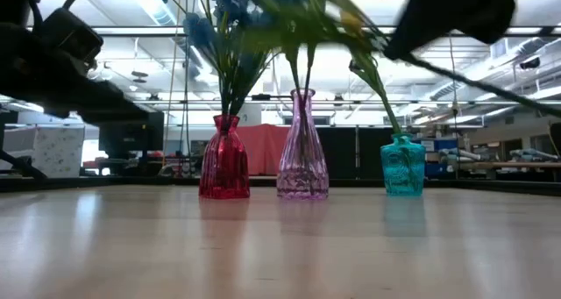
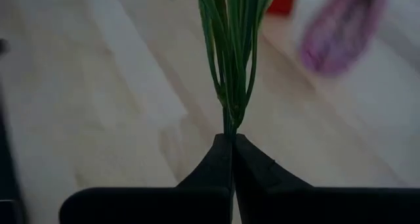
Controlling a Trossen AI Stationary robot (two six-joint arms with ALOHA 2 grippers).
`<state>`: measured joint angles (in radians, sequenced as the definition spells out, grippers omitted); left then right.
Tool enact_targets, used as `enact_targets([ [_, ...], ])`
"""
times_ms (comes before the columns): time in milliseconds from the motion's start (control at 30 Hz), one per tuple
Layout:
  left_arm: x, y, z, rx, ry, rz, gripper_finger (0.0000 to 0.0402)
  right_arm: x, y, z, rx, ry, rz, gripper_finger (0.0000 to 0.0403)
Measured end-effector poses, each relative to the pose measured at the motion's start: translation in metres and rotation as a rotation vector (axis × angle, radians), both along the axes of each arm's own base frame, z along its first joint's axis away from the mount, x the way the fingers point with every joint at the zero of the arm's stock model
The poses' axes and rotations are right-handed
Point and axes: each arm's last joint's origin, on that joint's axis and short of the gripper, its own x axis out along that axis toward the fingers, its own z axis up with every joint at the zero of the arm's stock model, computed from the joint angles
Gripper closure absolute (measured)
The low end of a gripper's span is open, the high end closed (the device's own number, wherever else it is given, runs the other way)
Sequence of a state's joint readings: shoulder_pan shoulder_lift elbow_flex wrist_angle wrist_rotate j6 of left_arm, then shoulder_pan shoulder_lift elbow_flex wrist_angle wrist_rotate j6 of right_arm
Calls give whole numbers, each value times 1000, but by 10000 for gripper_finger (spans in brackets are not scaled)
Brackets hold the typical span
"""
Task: Sort flowers into vase by color
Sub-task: Put the blue flower into the red vase
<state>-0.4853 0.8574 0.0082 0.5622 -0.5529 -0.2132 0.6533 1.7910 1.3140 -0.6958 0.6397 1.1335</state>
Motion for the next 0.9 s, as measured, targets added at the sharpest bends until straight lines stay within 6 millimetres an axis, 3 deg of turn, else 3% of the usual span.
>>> enact_targets([
  [367, 10, 14, 2, -3, -42, 92, 78, 20, 9, 20, -245, -230, 160, 391],
  [633, 25, 15, -5, 53, -71, 76, 80, 43, 3, 46, -430, -419, 149, 391],
  [900, 46, 22, -13, 100, -80, 114, 77, 67, -17, 61, -405, -526, 267, 391],
])
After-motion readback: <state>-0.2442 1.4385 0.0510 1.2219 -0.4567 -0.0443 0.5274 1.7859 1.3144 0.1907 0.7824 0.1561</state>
